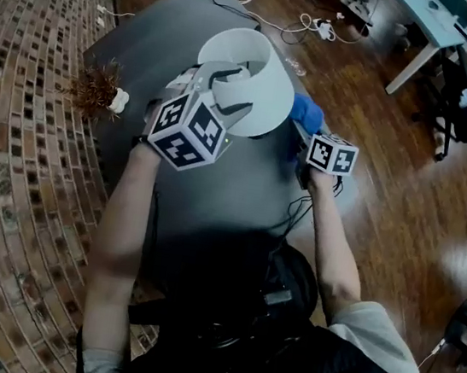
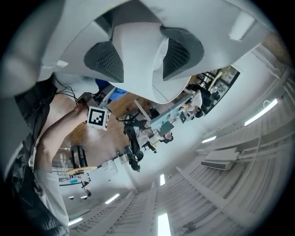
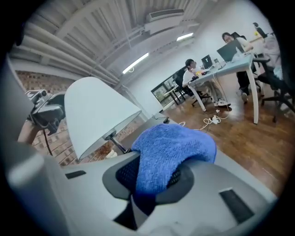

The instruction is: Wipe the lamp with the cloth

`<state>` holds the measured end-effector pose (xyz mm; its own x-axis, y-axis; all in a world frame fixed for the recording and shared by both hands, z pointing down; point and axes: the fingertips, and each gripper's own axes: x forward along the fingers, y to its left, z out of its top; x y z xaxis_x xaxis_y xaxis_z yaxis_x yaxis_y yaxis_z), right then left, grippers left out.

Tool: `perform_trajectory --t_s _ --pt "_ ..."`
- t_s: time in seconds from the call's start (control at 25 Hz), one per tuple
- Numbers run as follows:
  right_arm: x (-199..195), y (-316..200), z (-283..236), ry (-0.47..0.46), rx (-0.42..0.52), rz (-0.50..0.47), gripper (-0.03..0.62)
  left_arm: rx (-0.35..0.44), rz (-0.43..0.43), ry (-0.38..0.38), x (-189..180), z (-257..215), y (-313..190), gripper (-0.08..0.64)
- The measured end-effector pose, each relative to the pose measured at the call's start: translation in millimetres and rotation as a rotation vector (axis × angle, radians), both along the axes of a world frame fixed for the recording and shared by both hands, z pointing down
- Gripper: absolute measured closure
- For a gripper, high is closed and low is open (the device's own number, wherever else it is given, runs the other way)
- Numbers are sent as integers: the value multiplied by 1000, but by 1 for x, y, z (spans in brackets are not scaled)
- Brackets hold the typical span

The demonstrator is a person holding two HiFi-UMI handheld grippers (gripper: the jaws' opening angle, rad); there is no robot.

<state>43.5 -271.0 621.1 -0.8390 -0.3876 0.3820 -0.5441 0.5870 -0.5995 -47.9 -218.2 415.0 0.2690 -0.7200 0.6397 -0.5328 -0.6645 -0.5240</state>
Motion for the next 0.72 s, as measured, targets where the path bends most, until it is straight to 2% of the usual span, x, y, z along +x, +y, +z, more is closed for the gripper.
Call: perform_trajectory --t_s 0.2,0.32,0.52,0.64,0.72 --pt "9 37 27 95 -54 -111 535 50 44 115 9 -5 10 287" --pt "23 70 48 220 -60 -191 535 79 66 166 12 -7 21 273" --pt "51 103 63 501 52 -340 533 156 46 305 0 -30 25 275" --pt "42 128 78 619 154 -474 530 214 13 439 -14 -51 35 275" --pt "36 148 102 697 175 -579 503 250 -12 548 -27 -62 47 275"
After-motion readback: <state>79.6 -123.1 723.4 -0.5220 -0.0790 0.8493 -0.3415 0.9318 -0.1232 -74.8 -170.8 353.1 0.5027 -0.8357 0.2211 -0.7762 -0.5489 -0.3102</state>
